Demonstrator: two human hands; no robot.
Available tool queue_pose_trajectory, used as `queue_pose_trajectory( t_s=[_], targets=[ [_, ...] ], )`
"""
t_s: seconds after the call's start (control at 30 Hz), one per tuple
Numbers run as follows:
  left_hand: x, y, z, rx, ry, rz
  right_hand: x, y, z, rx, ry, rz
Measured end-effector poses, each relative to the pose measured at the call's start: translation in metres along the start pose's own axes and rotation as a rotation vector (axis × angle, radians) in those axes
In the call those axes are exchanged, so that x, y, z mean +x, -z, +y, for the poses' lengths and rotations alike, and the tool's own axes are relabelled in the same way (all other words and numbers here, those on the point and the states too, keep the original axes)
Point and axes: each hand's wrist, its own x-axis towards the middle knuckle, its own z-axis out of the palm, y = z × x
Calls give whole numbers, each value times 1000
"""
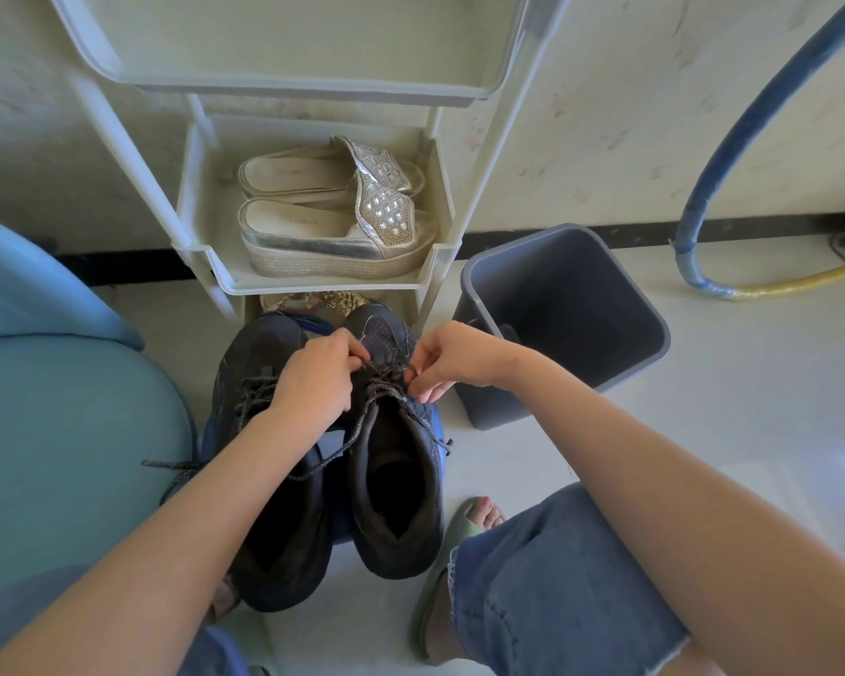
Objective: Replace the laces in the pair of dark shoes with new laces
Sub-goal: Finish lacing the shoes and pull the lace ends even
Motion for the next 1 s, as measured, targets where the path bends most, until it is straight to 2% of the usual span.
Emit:
queue_pose_trajectory(
  t_s=[0.1,0.2,0.23,0.3,0.37,0.43,0.63,0.73,0.8,0.9,1.0],
  targets=[
    [2,-4,-1,-275,143,-25,-1,-1,0,-22,-6,-32],
    [8,-4,-2,-643,386,-92,-1,-1,-2,-35,0,-19],
    [8,-3,-2,-670,407,-125,0,0,-2,-25,3,1],
    [7,-1,-2,-495,281,-149,0,0,-2,-25,1,15],
    [4,3,-1,-235,64,-110,0,-2,-2,-42,-10,-7],
    [0,8,0,-150,-45,-92,-1,-3,-2,-42,-15,-13],
    [4,2,-3,-222,133,50,-2,-1,-2,-61,-13,-58],
    [8,0,-2,-401,284,34,-2,-1,-3,-47,4,-59],
    [11,2,-3,-481,354,4,-1,1,-3,-42,9,11],
    [10,3,-4,-418,296,4,4,1,-2,-81,23,174],
    [8,7,-3,-299,173,-26,11,-4,-5,-132,61,217]
  ],
)
